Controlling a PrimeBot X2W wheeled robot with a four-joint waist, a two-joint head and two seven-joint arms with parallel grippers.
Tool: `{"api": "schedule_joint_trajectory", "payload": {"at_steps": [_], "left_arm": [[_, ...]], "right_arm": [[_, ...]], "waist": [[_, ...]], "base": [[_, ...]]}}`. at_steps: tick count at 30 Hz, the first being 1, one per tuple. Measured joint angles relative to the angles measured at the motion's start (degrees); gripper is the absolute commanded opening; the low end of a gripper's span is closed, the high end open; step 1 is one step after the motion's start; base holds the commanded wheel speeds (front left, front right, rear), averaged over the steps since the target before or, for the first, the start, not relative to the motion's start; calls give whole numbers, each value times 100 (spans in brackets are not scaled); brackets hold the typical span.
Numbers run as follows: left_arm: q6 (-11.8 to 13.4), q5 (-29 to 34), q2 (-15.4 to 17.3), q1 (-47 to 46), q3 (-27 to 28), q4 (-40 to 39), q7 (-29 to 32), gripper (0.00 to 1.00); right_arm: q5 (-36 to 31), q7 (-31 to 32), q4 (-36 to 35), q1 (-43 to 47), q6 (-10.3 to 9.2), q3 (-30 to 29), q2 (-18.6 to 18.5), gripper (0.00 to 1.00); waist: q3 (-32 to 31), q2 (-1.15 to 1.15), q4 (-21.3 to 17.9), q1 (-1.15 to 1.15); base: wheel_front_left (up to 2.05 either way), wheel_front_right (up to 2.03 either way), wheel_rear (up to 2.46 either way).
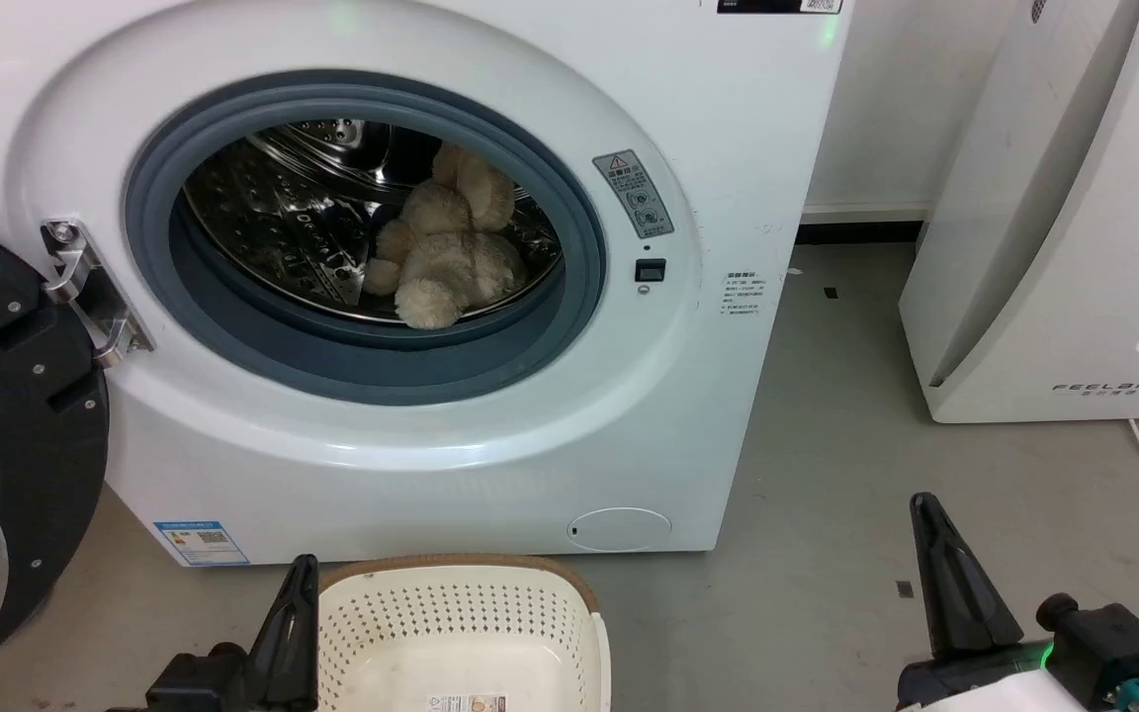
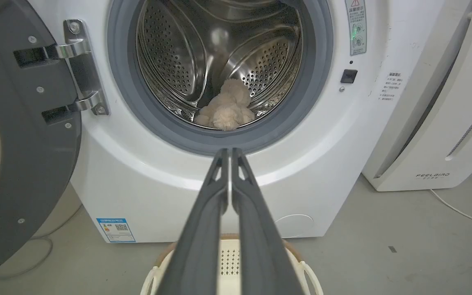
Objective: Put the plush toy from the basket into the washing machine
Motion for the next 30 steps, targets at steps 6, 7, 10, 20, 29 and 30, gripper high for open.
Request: {"api": "schedule_joint_trajectory", "payload": {"at_steps": [6,7,10,20,29,30], "left_arm": [[-3,42,-23,-3,22,-2,59,0],[-4,46,-31,-4,26,-3,76,0],[-30,89,-52,-7,51,-4,108,0],[-80,241,-152,-32,144,-27,211,0],[-112,344,-210,-63,202,-49,313,0],[-124,359,-219,-66,211,-53,339,0]], "right_arm": [[-5,58,1,-4,0,-7,0,0],[-22,62,0,-4,0,-9,0,0],[-49,110,0,-5,0,-15,0,0],[-135,215,0,-8,0,-37,0,0],[-194,314,-1,-12,0,-65,0,0],[-207,348,-2,-13,0,-68,0,0]], "waist": [[-5,0,7,0],[-5,0,9,0],[-7,0,12,0],[-14,0,25,0],[-20,0,37,0],[-21,0,38,0]], "base": [[0,0,0],[0,0,0],[0,0,0],[0,0,0],[0,0,0],[0,0,0]]}}
